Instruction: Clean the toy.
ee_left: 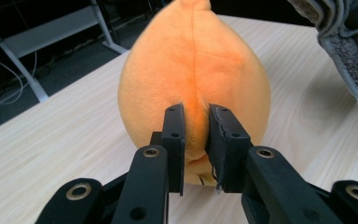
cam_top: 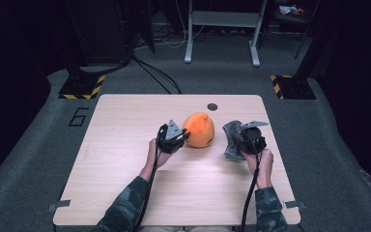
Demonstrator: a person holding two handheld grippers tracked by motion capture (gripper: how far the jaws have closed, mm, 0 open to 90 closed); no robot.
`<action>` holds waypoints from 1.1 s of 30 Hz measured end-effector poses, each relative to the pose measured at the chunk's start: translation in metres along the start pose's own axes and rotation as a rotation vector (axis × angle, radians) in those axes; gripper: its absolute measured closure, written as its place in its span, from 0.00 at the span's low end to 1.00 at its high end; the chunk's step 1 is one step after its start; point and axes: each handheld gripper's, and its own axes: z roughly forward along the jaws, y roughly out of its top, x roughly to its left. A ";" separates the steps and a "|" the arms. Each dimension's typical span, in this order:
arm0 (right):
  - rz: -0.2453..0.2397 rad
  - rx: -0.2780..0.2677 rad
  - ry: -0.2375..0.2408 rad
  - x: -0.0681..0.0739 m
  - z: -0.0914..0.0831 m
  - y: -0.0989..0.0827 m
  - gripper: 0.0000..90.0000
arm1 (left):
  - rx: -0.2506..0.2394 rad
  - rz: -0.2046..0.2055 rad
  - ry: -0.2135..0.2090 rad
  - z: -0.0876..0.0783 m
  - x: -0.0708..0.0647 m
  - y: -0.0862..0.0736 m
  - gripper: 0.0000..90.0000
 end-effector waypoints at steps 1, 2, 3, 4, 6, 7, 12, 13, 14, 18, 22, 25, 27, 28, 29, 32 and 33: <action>0.004 0.010 -0.007 -0.001 0.003 -0.005 0.77 | 0.008 0.000 0.003 0.000 0.001 -0.002 0.82; 0.010 0.015 -0.003 -0.002 0.005 -0.008 0.76 | 0.015 -0.006 0.003 -0.002 0.002 -0.005 0.81; 0.010 0.032 -0.016 -0.003 0.009 -0.013 0.76 | 0.017 -0.012 0.005 -0.002 0.002 -0.007 0.81; 0.013 0.032 -0.019 -0.004 0.011 -0.017 0.76 | 0.031 -0.016 0.005 -0.003 0.004 -0.008 0.79; 0.021 0.057 -0.031 -0.005 0.021 -0.028 0.73 | 0.045 -0.030 0.013 -0.003 0.007 -0.012 0.70; 0.021 0.057 -0.031 -0.005 0.021 -0.028 0.73 | 0.060 -0.032 0.015 -0.004 0.008 -0.013 0.70; 0.039 0.114 -0.035 -0.006 0.041 -0.044 0.51 | 0.128 -0.061 0.034 -0.005 0.012 -0.025 0.49; 0.039 0.114 -0.035 -0.006 0.041 -0.044 0.51 | 0.128 -0.061 0.034 -0.005 0.012 -0.025 0.46; 0.049 0.102 -0.017 -0.007 0.042 -0.047 0.40 | 0.137 -0.062 0.040 -0.005 0.013 -0.027 0.43; 0.060 0.085 -0.007 -0.006 0.037 -0.051 0.21 | 0.164 -0.101 0.041 -0.013 0.017 -0.036 0.34; 0.065 0.032 0.010 -0.006 0.023 -0.058 0.14 | 0.161 -0.109 0.045 -0.030 0.017 -0.042 0.26; 0.070 -0.024 0.017 -0.009 0.005 -0.070 0.07 | 0.174 -0.119 0.058 -0.045 0.016 -0.048 0.19; 0.066 -0.031 0.017 -0.010 0.001 -0.075 0.06 | 0.184 -0.130 0.068 -0.055 0.014 -0.055 0.17; 0.068 -0.037 0.017 -0.010 -0.002 -0.079 0.05 | 0.185 -0.134 0.070 -0.060 0.014 -0.059 0.17; 0.066 -0.043 0.009 -0.011 -0.004 -0.084 0.05 | 0.192 -0.148 0.080 -0.065 0.012 -0.065 0.16; 0.067 -0.049 0.001 -0.014 -0.008 -0.099 0.04 | 0.237 -0.172 0.097 -0.077 0.010 -0.083 0.11; 0.071 -0.050 -0.003 -0.015 -0.008 -0.107 0.04 | 0.244 -0.180 0.103 -0.080 0.009 -0.087 0.08</action>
